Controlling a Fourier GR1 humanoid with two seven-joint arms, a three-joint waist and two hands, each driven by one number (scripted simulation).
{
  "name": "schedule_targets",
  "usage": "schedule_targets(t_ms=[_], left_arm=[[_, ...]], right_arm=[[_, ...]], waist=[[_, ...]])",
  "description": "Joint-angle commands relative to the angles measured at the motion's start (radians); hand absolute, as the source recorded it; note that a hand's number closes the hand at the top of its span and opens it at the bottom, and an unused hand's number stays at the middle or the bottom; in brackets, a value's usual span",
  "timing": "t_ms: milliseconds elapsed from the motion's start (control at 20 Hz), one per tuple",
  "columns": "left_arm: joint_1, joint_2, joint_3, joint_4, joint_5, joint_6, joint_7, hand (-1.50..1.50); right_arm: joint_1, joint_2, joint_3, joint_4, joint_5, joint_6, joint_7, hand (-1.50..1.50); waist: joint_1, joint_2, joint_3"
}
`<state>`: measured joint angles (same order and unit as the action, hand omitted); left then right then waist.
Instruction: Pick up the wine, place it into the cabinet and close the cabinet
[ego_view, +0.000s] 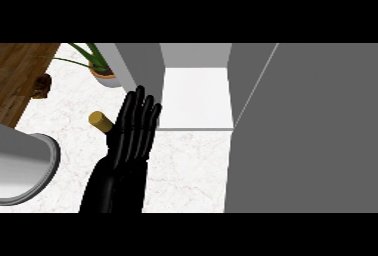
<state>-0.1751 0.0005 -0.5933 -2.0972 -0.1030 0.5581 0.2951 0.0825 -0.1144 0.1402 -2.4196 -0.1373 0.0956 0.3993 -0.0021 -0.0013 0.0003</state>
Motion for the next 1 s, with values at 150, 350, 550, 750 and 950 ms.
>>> schedule_targets(t_ms=[150,350,550,750,950], left_arm=[[-0.015,0.000,-0.003,-0.149,-0.106,0.053,0.197,-1.50],[-0.053,0.000,0.091,-0.126,-0.057,0.029,0.187,-1.50],[0.045,0.003,0.018,-0.185,-0.150,0.041,0.221,-1.50],[0.068,0.072,0.137,-0.262,-0.074,-0.020,0.233,-1.50],[0.041,0.063,0.210,-0.227,-0.059,-0.043,0.232,-1.50]], right_arm=[[0.128,0.003,0.034,-0.181,-0.010,0.010,0.059,-1.50],[0.007,0.024,0.072,-0.152,0.064,-0.041,0.127,-1.50],[-0.054,0.024,0.033,-0.105,0.040,-0.045,0.137,-1.50],[-0.091,-0.008,-0.036,-0.182,-0.033,-0.055,0.241,-1.50],[-0.012,0.021,-0.014,-0.172,0.004,-0.034,0.165,-1.50]], waist=[[-0.002,-0.003,0.000],[-0.001,0.000,0.000],[0.004,-0.001,0.000],[0.004,-0.001,-0.001],[-0.002,0.000,0.000]])
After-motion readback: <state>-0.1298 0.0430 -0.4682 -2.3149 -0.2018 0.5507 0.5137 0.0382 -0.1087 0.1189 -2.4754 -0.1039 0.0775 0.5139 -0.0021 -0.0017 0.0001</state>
